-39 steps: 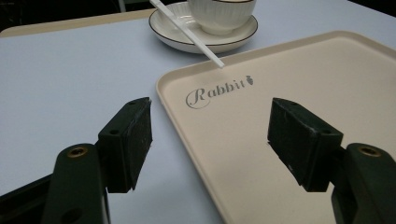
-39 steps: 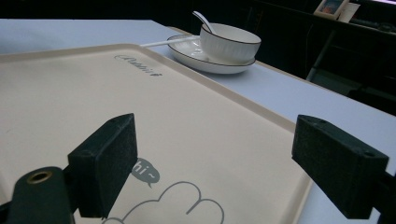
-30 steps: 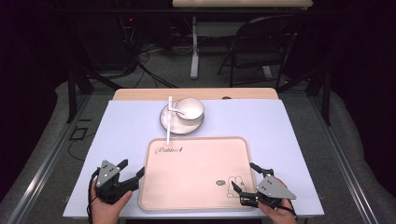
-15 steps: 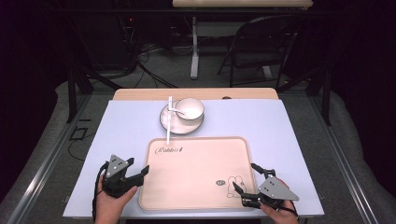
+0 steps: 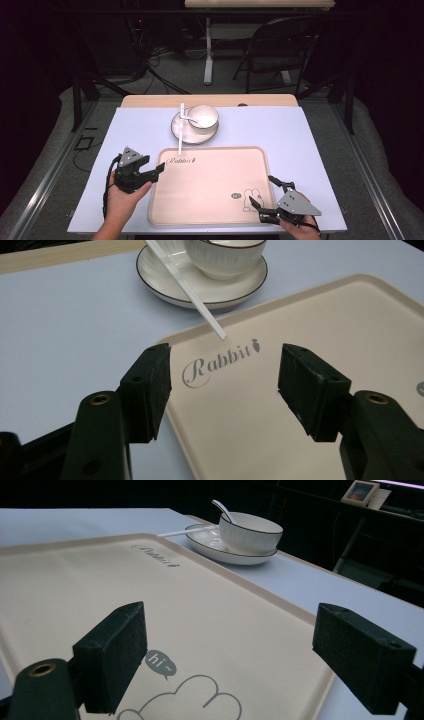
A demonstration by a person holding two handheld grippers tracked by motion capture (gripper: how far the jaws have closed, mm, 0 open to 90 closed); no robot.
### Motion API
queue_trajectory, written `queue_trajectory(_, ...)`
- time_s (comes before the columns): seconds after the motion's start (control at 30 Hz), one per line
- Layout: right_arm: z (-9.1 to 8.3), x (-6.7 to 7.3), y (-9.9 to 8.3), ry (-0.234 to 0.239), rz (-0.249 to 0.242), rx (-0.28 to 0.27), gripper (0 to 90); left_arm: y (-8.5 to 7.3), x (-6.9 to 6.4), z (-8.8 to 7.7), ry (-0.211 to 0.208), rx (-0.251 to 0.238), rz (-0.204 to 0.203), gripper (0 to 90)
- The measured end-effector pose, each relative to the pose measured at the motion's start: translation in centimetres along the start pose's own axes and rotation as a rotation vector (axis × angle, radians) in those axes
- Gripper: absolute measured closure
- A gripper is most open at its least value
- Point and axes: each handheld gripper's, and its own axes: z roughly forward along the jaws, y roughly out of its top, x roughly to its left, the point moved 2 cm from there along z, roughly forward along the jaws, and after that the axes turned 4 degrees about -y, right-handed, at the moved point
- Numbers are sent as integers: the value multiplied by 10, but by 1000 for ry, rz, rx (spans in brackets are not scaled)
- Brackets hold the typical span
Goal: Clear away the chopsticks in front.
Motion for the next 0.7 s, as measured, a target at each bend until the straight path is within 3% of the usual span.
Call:
queue_trajectory(0.27,0,1,0,4,-4,2,134,29,4,3,-6,0,-7,380)
queue_trajectory(0.6,0,0,0,1,1,4,135,58,20,14,-6,4,-94,340)
queue_trajectory(0.7,0,-1,0,-1,0,2,134,63,23,17,4,7,-93,329)
